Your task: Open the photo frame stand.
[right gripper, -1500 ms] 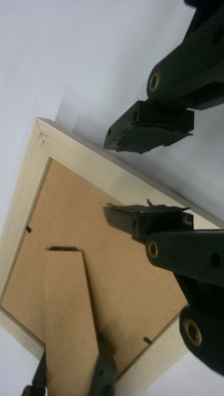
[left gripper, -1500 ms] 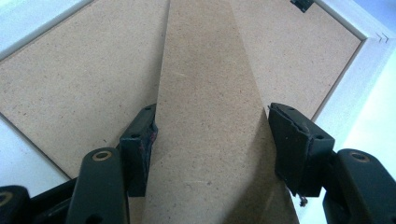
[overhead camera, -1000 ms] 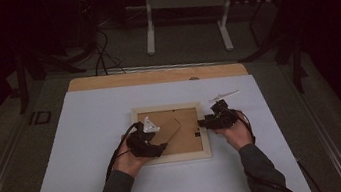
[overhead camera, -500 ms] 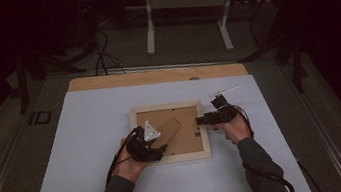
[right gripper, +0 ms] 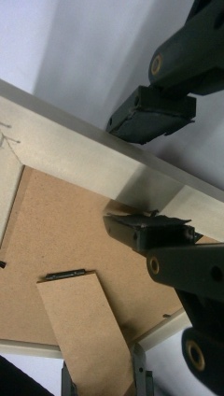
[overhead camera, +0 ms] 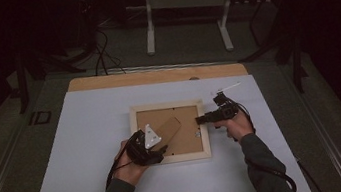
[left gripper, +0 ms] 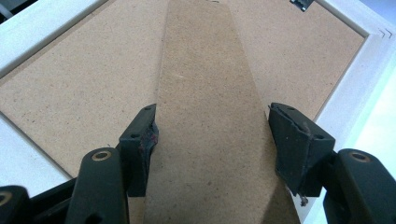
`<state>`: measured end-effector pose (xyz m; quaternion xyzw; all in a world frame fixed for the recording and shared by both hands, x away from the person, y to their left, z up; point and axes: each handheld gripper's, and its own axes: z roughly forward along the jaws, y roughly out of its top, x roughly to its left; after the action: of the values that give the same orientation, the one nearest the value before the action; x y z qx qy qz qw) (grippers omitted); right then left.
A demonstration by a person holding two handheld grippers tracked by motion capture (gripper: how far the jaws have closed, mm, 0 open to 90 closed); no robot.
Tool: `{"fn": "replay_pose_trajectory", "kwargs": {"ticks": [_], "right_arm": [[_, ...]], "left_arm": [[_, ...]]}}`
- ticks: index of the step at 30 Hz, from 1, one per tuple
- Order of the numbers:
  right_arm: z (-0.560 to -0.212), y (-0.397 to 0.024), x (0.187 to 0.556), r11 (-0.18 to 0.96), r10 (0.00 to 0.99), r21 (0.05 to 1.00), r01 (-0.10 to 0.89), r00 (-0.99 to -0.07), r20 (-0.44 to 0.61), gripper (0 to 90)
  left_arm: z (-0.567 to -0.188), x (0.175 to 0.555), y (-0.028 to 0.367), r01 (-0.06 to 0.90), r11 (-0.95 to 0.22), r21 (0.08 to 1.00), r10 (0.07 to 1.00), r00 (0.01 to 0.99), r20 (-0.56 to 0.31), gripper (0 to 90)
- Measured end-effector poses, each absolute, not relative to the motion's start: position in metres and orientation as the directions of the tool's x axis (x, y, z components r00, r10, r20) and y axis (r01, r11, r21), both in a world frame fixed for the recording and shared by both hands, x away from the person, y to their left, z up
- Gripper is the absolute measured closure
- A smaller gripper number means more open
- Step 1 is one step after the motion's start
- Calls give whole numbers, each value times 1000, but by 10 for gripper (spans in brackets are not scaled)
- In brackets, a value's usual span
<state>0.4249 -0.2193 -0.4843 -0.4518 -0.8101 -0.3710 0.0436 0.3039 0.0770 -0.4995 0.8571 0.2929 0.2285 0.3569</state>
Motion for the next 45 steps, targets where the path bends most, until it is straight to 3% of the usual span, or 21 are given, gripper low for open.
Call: {"fn": "replay_pose_trajectory", "kwargs": {"ticks": [9,15,19,23,24,28,35,45], "right_arm": [[-482,-221,417,288,707,589,755,-583,400,558],[-483,-222,415,267,709,609,747,-580,401,563],[-485,-223,412,247,713,619,746,-572,406,564],[-484,-223,411,246,715,627,739,-575,398,565],[-484,-223,410,248,715,630,736,-577,394,565],[-481,-221,408,252,715,644,722,-587,379,568],[-479,-219,406,252,717,665,703,-597,360,574],[-469,-220,399,235,726,720,654,-610,317,593]], "left_arm": [[-500,305,81,356,-542,761,671,729,138,391],[-504,308,86,395,-479,784,684,728,52,391],[-503,312,92,451,-408,794,692,720,-53,392],[-503,319,102,532,-301,791,676,705,-217,411],[-504,321,105,563,-267,782,661,698,-276,422],[-506,326,110,622,-245,744,624,688,-370,510],[-502,324,108,636,-265,725,632,682,-367,548],[-494,320,100,588,-313,745,661,698,-273,563]]}}
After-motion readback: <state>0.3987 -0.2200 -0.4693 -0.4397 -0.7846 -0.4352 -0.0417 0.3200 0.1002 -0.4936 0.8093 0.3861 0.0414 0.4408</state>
